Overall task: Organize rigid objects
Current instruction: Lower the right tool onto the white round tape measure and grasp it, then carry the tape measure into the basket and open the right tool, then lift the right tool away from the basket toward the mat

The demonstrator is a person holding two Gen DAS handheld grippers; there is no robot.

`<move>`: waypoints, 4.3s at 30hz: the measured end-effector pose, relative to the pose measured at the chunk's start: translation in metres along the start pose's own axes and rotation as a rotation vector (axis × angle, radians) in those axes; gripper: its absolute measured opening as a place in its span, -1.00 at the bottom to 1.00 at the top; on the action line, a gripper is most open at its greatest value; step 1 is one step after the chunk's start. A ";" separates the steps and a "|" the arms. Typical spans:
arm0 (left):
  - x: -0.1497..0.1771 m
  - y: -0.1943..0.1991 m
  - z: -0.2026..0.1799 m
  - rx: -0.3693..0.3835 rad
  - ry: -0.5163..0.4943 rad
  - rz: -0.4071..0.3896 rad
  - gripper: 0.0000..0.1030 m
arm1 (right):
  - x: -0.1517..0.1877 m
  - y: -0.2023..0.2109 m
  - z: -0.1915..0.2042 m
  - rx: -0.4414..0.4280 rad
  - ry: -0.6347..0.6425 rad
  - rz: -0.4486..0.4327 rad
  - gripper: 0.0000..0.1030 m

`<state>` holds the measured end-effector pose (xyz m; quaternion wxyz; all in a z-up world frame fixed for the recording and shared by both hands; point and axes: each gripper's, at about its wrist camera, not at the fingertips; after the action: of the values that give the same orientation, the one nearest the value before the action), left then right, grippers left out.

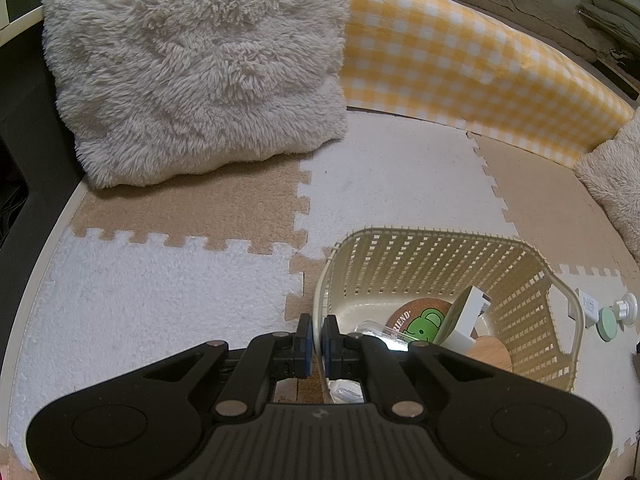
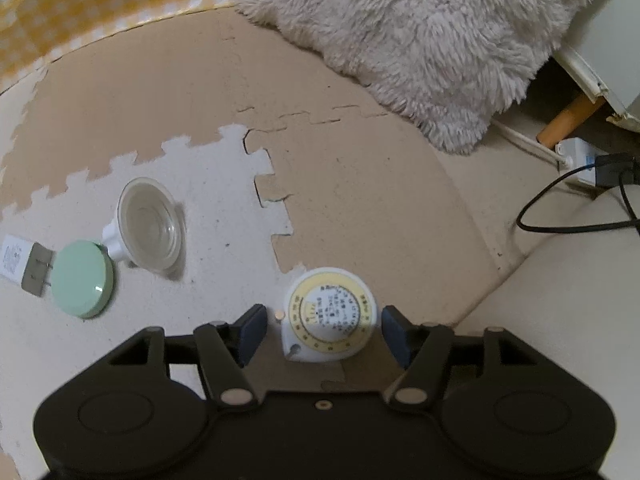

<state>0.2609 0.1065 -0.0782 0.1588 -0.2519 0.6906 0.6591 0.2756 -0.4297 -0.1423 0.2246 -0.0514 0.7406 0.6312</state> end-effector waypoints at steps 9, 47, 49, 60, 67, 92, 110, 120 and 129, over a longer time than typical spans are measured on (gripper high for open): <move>0.000 0.000 0.000 0.000 0.000 0.000 -0.91 | -0.003 0.017 0.009 -0.017 0.038 -0.057 0.10; 0.000 0.000 0.000 0.003 0.003 0.000 -0.91 | 0.060 0.176 0.286 -0.607 0.562 -0.339 0.10; 0.000 0.000 0.000 0.003 0.003 0.000 -0.91 | 0.063 0.174 0.290 -0.615 0.571 -0.313 0.10; 0.000 0.000 0.000 0.003 0.004 0.000 -0.91 | 0.068 0.162 0.321 -0.565 0.681 -0.249 0.10; 0.000 0.000 0.000 0.003 0.003 0.000 -0.91 | 0.068 0.155 0.334 -0.498 0.759 -0.200 0.10; 0.000 0.000 -0.003 0.006 0.003 -0.001 -0.90 | 0.067 0.163 0.334 -0.536 0.736 -0.205 0.08; 0.000 0.000 -0.002 0.006 0.002 -0.001 -0.90 | 0.017 0.214 0.222 -0.530 0.468 -0.458 0.96; 0.000 0.000 -0.002 0.006 0.002 -0.001 -0.90 | -0.003 0.152 0.145 -0.288 0.288 -0.468 1.00; 0.000 0.000 -0.002 0.006 0.003 -0.001 -0.90 | -0.020 0.095 0.103 -0.162 0.209 -0.390 1.00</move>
<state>0.2609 0.1044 -0.0781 0.1589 -0.2526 0.6927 0.6566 0.2867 -0.3165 -0.0583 0.2597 -0.2763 0.6828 0.6245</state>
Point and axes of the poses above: each gripper's, at about its wrist camera, not at the fingertips, and y roughly against the way its jaws point, z to its left, x to its underside
